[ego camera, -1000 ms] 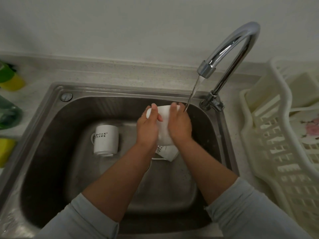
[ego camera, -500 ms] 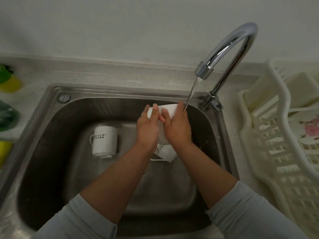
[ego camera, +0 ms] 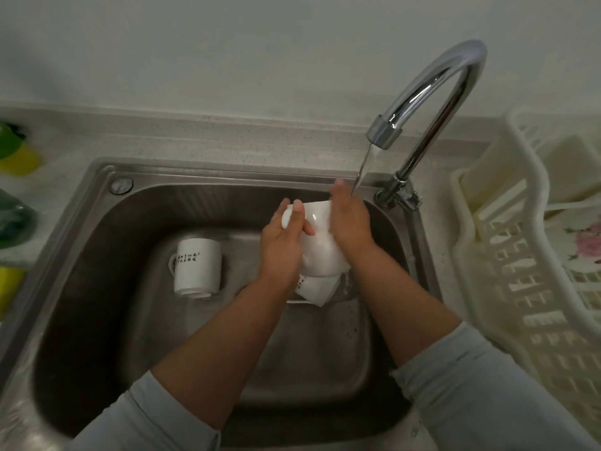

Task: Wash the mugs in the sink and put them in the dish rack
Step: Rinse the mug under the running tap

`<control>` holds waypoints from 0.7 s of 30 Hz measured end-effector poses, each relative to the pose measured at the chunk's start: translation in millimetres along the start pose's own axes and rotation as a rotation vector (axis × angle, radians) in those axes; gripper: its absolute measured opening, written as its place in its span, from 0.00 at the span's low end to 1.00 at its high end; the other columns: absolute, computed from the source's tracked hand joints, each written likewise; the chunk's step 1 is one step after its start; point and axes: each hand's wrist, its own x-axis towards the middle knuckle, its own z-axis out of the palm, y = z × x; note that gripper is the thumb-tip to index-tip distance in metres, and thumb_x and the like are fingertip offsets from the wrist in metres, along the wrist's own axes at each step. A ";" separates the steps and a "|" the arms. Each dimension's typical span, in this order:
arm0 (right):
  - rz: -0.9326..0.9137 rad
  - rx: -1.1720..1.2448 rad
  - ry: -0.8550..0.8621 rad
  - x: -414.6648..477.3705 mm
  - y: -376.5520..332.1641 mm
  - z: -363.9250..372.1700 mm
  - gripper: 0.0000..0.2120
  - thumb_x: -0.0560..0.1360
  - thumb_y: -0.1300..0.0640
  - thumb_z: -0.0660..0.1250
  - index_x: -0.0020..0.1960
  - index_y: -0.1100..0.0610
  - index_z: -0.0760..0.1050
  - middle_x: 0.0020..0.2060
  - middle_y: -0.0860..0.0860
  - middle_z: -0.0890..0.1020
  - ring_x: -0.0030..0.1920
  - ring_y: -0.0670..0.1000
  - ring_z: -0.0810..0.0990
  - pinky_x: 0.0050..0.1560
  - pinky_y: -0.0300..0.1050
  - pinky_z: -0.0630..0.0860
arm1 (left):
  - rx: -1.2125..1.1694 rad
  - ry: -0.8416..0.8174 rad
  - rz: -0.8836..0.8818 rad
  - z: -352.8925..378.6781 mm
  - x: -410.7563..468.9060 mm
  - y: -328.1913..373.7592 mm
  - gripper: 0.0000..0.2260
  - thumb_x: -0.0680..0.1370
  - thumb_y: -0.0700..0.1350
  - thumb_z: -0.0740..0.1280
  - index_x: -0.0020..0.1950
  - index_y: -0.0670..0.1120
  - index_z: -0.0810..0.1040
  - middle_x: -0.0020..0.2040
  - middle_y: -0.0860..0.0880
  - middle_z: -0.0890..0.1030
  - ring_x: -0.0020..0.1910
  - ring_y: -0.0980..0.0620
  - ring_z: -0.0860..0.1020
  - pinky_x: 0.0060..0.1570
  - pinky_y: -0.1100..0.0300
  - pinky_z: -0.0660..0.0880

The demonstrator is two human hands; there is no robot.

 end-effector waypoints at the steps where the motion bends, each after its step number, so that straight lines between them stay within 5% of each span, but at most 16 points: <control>1: 0.033 0.019 -0.023 7.7 -4.9 -6.4 0.19 0.82 0.54 0.48 0.65 0.62 0.69 0.59 0.61 0.75 0.59 0.60 0.74 0.60 0.51 0.70 | -0.004 -0.011 0.028 0.5 0.0 0.5 0.22 0.78 0.57 0.61 0.25 0.51 0.74 0.70 0.46 0.71 0.68 0.51 0.69 0.66 0.55 0.66; 3: 0.020 0.025 0.008 8.5 -5.8 -4.3 0.19 0.82 0.56 0.48 0.67 0.63 0.68 0.62 0.62 0.73 0.63 0.61 0.71 0.62 0.49 0.69 | -0.020 -0.021 0.063 1.8 2.6 4.4 0.22 0.76 0.58 0.62 0.25 0.51 0.74 0.69 0.42 0.71 0.69 0.46 0.69 0.67 0.52 0.66; 5: -0.059 -0.002 0.101 -14.5 -1.8 10.7 0.20 0.81 0.49 0.50 0.69 0.58 0.65 0.63 0.58 0.73 0.63 0.57 0.72 0.58 0.47 0.70 | -0.055 -0.006 0.044 2.3 7.5 9.1 0.21 0.71 0.64 0.63 0.26 0.50 0.76 0.67 0.34 0.70 0.68 0.38 0.68 0.67 0.41 0.65; 9: -0.278 -0.203 0.174 -35.6 7.9 19.9 0.28 0.79 0.43 0.55 0.74 0.53 0.55 0.70 0.55 0.65 0.67 0.54 0.68 0.63 0.51 0.70 | -0.059 -0.033 0.053 0.3 11.3 5.6 0.18 0.77 0.59 0.61 0.37 0.49 0.81 0.61 0.38 0.77 0.64 0.39 0.73 0.65 0.42 0.69; 11: -0.071 0.039 0.104 -17.2 6.4 5.4 0.24 0.80 0.43 0.54 0.70 0.55 0.63 0.64 0.56 0.73 0.61 0.54 0.73 0.59 0.47 0.71 | -0.058 -0.087 0.094 -0.4 10.5 2.9 0.20 0.78 0.56 0.62 0.28 0.51 0.78 0.64 0.41 0.76 0.68 0.44 0.70 0.67 0.46 0.67; 15: 0.460 0.786 -0.159 -5.4 10.0 -27.2 0.25 0.78 0.38 0.52 0.46 0.56 0.78 0.35 0.56 0.82 0.37 0.55 0.80 0.42 0.45 0.74 | 0.003 -0.248 0.167 -1.4 7.7 3.6 0.23 0.77 0.53 0.62 0.22 0.51 0.75 0.70 0.54 0.69 0.64 0.64 0.69 0.59 0.63 0.66; 21: 0.472 0.972 -0.477 -22.5 44.6 -39.9 0.29 0.75 0.37 0.50 0.48 0.55 0.83 0.44 0.59 0.82 0.44 0.59 0.80 0.51 0.52 0.71 | 0.104 -0.496 0.298 -5.8 7.9 9.7 0.18 0.72 0.61 0.62 0.26 0.54 0.78 0.68 0.58 0.71 0.64 0.62 0.72 0.59 0.66 0.69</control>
